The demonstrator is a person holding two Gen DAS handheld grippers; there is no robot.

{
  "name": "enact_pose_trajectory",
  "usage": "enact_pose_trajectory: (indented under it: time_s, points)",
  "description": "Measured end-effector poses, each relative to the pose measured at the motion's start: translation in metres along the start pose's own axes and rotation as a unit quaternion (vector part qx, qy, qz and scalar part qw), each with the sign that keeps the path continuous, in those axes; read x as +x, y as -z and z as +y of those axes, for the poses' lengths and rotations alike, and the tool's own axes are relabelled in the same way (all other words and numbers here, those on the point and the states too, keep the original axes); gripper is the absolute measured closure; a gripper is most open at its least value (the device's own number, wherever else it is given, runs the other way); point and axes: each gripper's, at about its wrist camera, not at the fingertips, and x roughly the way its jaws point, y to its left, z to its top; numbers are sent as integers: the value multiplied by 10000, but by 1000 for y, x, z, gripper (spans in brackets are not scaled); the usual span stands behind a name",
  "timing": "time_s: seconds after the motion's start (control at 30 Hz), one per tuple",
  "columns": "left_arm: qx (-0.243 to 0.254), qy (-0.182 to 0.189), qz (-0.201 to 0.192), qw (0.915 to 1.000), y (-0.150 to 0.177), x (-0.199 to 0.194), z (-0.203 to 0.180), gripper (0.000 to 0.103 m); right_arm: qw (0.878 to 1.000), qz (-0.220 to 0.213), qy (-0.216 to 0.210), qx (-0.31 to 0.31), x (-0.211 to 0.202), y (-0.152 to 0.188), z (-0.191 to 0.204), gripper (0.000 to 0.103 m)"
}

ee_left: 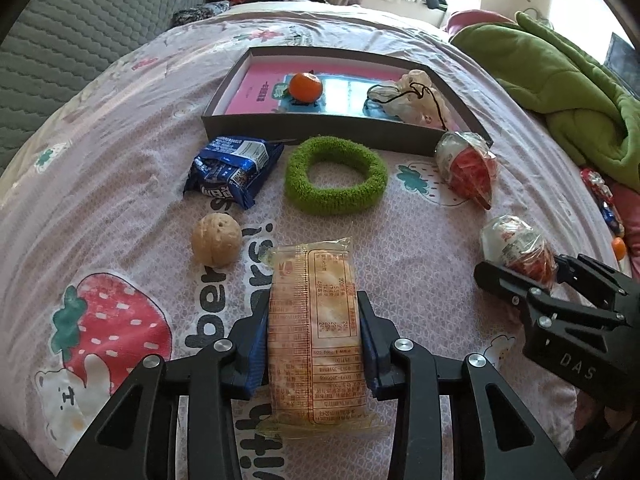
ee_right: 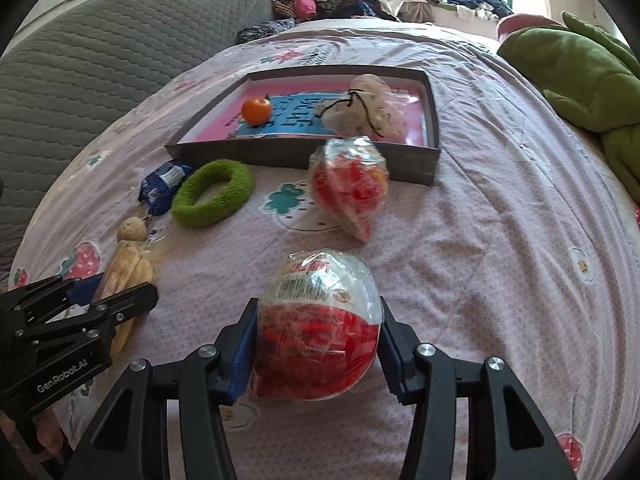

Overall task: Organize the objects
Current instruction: 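Close the right gripper on the candy bag while the left gripper grasps the wrapped bread loaf, then carry the bread loaf with the left gripper while the right gripper carries the candy bag toward the tray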

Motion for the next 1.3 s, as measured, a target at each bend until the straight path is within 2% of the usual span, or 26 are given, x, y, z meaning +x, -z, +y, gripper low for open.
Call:
enact_pose_trajectory:
  time_s: [0.27,0.7,1.3]
  points:
    - [136,-119,-238,9996,0,-14,3,64,9997,-45,-151,-190,-5,2,16,50]
    - [230,-268,-616,9975,-7,-32,8,64,9984,-351,-210,-400,-21,-1,32,50]
    - [191,-222,-1053,9940,-26,-53,10,63,9932,-1105,-97,-363,-59,-21,45,50]
